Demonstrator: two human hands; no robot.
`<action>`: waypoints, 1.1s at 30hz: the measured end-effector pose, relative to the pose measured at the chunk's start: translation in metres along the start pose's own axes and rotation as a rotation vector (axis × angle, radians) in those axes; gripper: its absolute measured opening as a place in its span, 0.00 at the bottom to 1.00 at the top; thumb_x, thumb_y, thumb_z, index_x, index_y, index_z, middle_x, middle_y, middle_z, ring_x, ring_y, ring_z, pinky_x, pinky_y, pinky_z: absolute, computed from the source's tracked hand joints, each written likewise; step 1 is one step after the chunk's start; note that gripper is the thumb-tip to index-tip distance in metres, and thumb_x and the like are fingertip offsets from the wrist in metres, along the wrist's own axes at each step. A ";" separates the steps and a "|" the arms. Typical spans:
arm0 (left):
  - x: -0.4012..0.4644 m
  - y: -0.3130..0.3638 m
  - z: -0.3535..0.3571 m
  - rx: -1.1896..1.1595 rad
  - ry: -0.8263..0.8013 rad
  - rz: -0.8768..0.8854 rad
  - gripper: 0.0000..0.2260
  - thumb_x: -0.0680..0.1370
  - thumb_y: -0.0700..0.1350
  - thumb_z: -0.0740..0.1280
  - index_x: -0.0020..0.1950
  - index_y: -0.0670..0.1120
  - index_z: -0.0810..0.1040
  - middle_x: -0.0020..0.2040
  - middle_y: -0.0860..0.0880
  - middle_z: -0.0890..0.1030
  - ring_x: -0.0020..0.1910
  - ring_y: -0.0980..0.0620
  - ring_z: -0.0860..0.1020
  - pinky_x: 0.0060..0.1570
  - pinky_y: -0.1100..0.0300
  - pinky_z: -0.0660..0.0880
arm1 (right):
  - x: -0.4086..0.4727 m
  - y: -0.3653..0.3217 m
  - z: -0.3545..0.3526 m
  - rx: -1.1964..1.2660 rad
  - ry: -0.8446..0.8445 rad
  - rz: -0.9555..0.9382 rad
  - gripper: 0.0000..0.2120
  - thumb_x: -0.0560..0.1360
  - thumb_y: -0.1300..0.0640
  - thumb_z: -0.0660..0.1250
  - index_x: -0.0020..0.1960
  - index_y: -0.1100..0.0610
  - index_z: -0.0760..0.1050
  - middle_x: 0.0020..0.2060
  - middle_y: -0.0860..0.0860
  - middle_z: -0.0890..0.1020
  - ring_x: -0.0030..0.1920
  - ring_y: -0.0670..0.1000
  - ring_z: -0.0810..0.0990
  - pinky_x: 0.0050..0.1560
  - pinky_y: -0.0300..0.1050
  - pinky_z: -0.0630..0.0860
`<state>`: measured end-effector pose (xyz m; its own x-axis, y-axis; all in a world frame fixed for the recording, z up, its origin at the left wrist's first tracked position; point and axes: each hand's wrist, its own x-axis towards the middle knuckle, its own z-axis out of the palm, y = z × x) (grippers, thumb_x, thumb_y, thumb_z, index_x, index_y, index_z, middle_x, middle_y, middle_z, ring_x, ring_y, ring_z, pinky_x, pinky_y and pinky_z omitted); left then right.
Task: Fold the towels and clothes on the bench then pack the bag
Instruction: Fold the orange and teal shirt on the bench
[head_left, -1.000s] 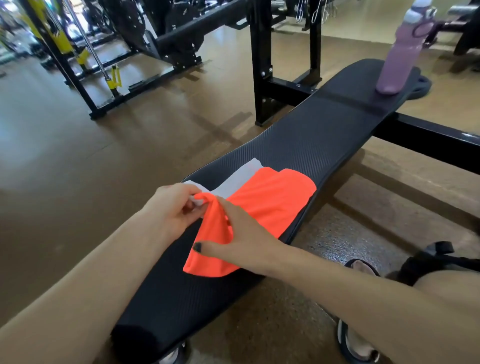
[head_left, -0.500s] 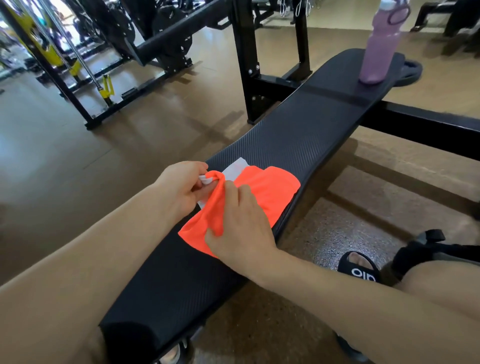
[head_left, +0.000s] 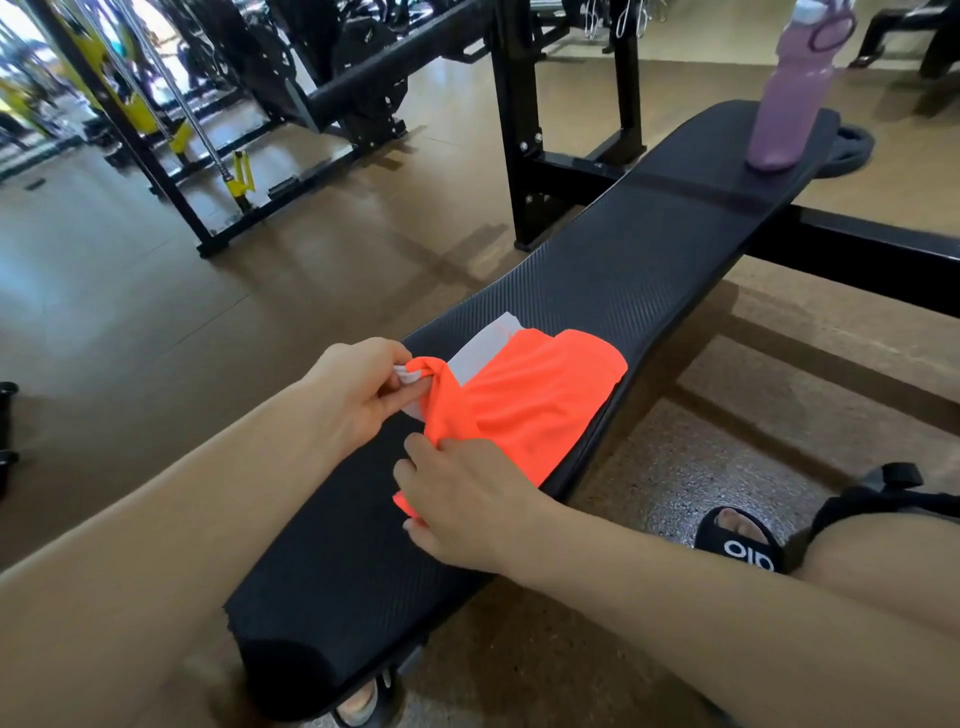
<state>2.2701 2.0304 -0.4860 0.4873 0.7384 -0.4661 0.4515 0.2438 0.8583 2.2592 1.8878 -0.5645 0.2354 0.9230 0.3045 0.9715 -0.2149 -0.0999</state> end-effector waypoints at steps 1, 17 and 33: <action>0.002 0.001 -0.003 0.033 0.010 0.020 0.07 0.75 0.27 0.67 0.40 0.37 0.76 0.38 0.44 0.70 0.38 0.53 0.75 0.45 0.56 0.84 | -0.002 0.003 -0.004 0.054 0.022 -0.001 0.14 0.70 0.44 0.72 0.45 0.54 0.75 0.42 0.51 0.76 0.31 0.52 0.76 0.28 0.45 0.59; 0.067 0.019 0.043 0.325 -0.096 0.111 0.13 0.77 0.33 0.63 0.34 0.44 0.66 0.36 0.47 0.67 0.26 0.56 0.72 0.31 0.66 0.79 | -0.014 0.154 -0.041 0.932 -0.023 0.730 0.21 0.66 0.66 0.71 0.54 0.51 0.69 0.48 0.47 0.76 0.41 0.46 0.75 0.38 0.42 0.71; 0.114 -0.016 0.109 0.834 -0.074 0.642 0.12 0.82 0.48 0.60 0.64 0.44 0.71 0.56 0.45 0.77 0.52 0.49 0.75 0.51 0.54 0.70 | -0.023 0.228 0.011 0.720 -0.156 0.935 0.09 0.73 0.63 0.63 0.49 0.50 0.73 0.48 0.52 0.80 0.43 0.52 0.82 0.43 0.48 0.79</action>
<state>2.3995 2.0419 -0.5765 0.8488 0.5286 -0.0122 0.4497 -0.7096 0.5425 2.4750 1.8208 -0.6051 0.7905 0.5431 -0.2830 0.1741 -0.6424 -0.7464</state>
